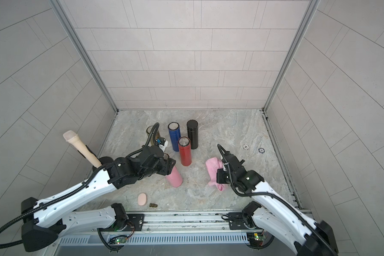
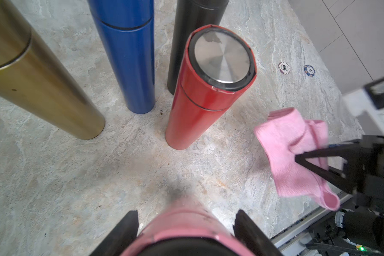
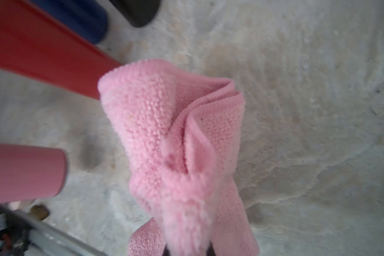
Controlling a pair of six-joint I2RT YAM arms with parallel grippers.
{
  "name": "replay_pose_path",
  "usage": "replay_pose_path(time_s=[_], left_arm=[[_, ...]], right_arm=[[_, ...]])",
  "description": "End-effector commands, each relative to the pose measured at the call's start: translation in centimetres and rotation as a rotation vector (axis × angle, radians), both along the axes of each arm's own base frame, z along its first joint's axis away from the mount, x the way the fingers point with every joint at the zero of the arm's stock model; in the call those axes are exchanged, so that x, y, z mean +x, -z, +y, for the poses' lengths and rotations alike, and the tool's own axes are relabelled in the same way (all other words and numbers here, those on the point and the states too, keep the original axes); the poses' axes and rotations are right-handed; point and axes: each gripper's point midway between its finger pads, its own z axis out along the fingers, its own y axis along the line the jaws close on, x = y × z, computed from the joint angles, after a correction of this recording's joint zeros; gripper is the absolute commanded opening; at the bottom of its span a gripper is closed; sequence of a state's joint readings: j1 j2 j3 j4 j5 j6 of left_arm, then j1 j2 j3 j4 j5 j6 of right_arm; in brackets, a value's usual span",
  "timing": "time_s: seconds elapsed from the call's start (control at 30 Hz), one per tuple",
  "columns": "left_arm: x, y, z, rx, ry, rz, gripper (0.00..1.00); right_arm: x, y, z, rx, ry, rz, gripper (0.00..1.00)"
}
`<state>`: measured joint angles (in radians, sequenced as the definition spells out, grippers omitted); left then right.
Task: Wipe the surface of the thermos
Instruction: Pick up the cleaning item at the center of the board, then wipe the dirt from the surface of the thermos.
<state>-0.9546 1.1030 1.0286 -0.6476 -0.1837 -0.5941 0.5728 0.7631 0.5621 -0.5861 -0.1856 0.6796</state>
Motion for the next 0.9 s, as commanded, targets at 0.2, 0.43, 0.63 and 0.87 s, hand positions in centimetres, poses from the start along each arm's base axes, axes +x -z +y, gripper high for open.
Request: replay_pose_path(time_s=[0.2, 0.43, 0.63, 0.87], left_arm=[[1.6, 0.7, -5.2, -0.063, -0.044, -0.033, 0.0], [1.6, 0.9, -7.2, -0.161, -0.055, -0.011, 0.0], [1.3, 0.5, -8.7, -0.183, -0.034, -0.002, 0.0], [0.8, 0.4, -8.7, -0.172, -0.05, -0.002, 0.0]], right_arm=[[-2.8, -4.0, 4.9, 0.248, -0.111, -0.112, 0.0], [-2.9, -6.9, 9.2, 0.289, -0.226, -0.214, 0.0], [-2.7, -5.1, 12.4, 0.234, -0.287, -0.169, 0.0], [-3.4, 3.6, 7.5, 0.063, -0.143, -0.066, 0.0]])
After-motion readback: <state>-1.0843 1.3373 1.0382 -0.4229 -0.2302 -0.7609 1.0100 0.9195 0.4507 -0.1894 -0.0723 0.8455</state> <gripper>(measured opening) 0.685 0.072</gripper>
